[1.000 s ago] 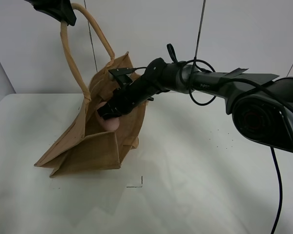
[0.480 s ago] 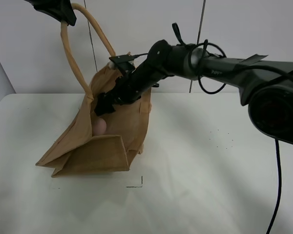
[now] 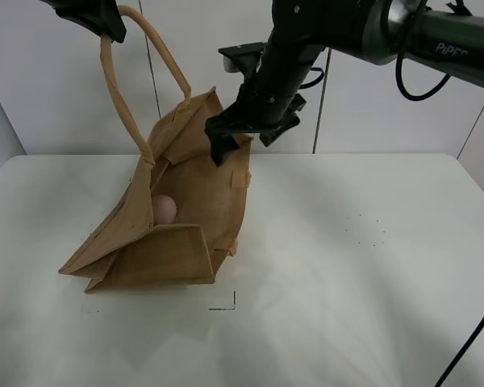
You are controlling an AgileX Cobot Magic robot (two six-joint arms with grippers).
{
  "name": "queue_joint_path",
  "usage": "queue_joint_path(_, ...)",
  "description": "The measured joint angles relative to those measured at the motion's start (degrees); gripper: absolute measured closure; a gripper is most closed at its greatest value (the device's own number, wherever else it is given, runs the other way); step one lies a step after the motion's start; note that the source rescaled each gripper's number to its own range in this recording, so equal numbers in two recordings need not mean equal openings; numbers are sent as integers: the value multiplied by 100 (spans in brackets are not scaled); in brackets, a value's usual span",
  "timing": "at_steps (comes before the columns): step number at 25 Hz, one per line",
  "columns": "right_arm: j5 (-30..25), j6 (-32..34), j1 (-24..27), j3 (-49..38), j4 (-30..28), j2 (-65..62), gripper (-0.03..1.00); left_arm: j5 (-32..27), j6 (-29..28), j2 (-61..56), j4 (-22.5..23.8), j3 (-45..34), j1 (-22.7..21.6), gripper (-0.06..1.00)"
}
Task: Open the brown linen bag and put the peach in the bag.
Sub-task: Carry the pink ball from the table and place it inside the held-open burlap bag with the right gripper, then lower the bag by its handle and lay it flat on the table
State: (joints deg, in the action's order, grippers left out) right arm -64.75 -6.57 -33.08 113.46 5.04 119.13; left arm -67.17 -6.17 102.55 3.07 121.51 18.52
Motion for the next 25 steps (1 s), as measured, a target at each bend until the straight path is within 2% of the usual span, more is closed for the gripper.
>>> queue_joint_path(3,-282,195,156,0,-125,71,-3,0,0,0,0,0,0,94)
queue_joint_path(7,-339,233,603,0,-89,178,-3,0,0,0,0,0,0,94)
queue_joint_path(19,-453,143,2816,0,-125,348,-3,0,0,0,0,0,0,94)
queue_joint_path(25,-457,142,3251,-57,-145,306,-3,0,5,0,0,0,0,94)
